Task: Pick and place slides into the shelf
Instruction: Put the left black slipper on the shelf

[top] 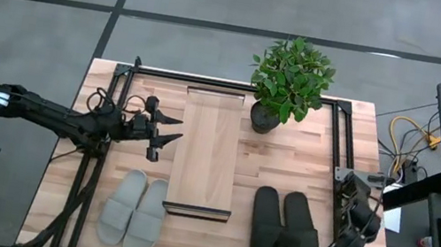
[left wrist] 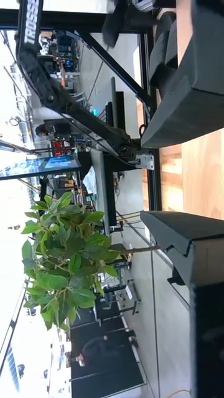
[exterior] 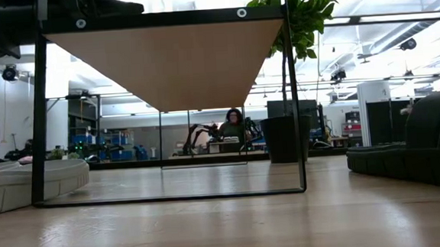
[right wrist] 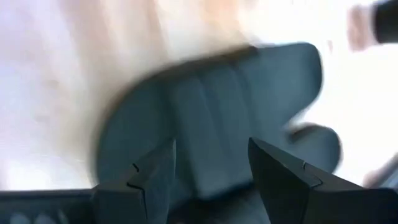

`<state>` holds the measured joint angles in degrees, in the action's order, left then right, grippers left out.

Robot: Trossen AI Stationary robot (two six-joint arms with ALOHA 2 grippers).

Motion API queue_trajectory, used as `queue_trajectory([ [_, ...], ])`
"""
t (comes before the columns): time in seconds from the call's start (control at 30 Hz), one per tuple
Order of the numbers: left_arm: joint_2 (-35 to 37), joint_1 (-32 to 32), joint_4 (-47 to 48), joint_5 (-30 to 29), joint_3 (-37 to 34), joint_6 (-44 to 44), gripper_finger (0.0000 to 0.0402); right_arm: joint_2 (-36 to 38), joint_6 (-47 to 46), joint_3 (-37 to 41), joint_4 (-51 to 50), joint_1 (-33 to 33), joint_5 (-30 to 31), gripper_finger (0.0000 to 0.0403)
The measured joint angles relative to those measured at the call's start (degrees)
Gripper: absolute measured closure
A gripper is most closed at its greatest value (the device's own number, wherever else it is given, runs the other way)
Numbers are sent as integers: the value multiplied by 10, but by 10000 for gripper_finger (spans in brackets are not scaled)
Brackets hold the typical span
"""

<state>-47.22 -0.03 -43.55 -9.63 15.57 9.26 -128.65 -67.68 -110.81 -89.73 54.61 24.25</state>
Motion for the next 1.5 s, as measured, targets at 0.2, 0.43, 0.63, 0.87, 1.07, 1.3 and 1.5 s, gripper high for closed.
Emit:
queue_trajectory([
  [0.2, -2, 0, 0, 0, -1, -1, 240, -42, 12, -38, -4, 9, 15, 209],
  [0.43, -6, 0, 2, 0, -1, 0, 240, -47, -31, -14, -3, 15, 15, 209],
  [0.63, -7, 0, 4, 0, -1, 0, 240, -47, -30, 11, -3, 15, 27, 209],
  [0.87, -8, 0, 4, 0, -1, 1, 240, -47, -30, 38, -3, 15, 43, 209],
  [1.07, -8, 0, 5, 0, -1, 0, 240, -47, -28, 55, -2, 15, 47, 209],
  [1.3, -12, 0, 6, 0, -1, 0, 240, -46, -38, 60, -3, 15, 49, 215],
  [1.5, -15, 0, 5, 0, -1, 0, 240, -46, -38, 60, -3, 15, 50, 249],
])
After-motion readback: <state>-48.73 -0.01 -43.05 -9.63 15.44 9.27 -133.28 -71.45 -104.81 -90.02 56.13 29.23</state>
